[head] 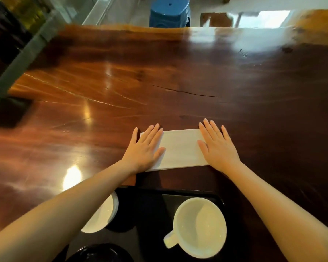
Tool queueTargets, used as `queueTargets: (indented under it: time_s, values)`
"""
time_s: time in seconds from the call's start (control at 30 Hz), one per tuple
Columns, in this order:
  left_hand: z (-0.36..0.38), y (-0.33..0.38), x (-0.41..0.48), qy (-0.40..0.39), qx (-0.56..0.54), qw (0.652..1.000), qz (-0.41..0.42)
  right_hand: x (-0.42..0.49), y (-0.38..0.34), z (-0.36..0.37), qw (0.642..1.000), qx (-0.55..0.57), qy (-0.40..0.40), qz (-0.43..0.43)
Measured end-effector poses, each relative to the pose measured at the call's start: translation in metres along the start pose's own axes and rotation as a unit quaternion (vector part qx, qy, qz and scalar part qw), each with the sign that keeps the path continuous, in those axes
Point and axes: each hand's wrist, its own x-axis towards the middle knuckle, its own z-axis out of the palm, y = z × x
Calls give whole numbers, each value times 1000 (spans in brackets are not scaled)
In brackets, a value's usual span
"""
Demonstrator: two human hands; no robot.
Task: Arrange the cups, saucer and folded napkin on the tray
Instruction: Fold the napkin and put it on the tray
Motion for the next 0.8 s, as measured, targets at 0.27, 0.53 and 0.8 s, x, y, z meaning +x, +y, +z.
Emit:
queueTargets:
  time_s: [0.27,0.53,0.8]
  values:
    - [0,94,29,44,-38,998,12,-4,-3,1,1000,-8,22,8]
    - [1,-3,8,41,36,997,57,-3,-7,-5,999,18,9,28]
    - [7,-1,7,61,19,997,46,-7,-41,-38,953,177,17,246]
